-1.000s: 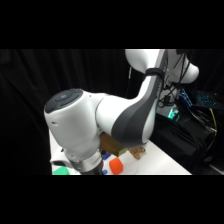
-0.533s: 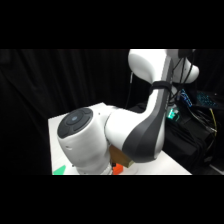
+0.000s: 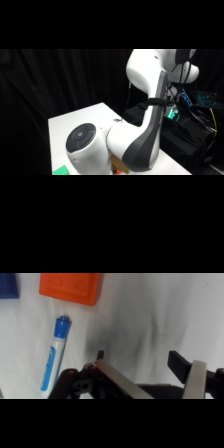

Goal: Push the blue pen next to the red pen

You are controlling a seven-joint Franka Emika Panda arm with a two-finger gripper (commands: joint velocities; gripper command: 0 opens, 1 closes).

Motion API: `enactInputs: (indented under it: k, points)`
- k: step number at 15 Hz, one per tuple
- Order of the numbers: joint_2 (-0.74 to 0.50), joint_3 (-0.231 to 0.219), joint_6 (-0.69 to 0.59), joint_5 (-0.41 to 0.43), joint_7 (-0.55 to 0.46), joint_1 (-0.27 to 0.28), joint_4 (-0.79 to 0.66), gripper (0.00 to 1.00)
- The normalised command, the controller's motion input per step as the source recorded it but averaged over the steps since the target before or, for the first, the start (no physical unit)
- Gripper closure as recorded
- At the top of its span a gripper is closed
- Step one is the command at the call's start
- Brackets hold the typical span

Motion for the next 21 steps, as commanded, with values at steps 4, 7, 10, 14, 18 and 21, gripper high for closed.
enactInputs:
  k: [4,7,10,14,18,21]
  points:
    - [0.12,0.038,0.1,0.093,-0.13,-0.072,0.14,0.0]
    - [0.0,-0.02,0.11,0.026,-0.15,-0.074,0.03,0.0]
    - [-0.04,-0.043,0.09,-0.009,-0.17,-0.097,-0.02,0.0]
    - [-0.05,-0.04,0.08,-0.027,-0.18,-0.117,-0.05,0.0]
    - [-0.08,-0.058,0.07,-0.068,-0.17,-0.118,-0.06,0.0]
    - [-0.18,-0.025,0.04,-0.069,-0.16,-0.117,-0.13,0.0]
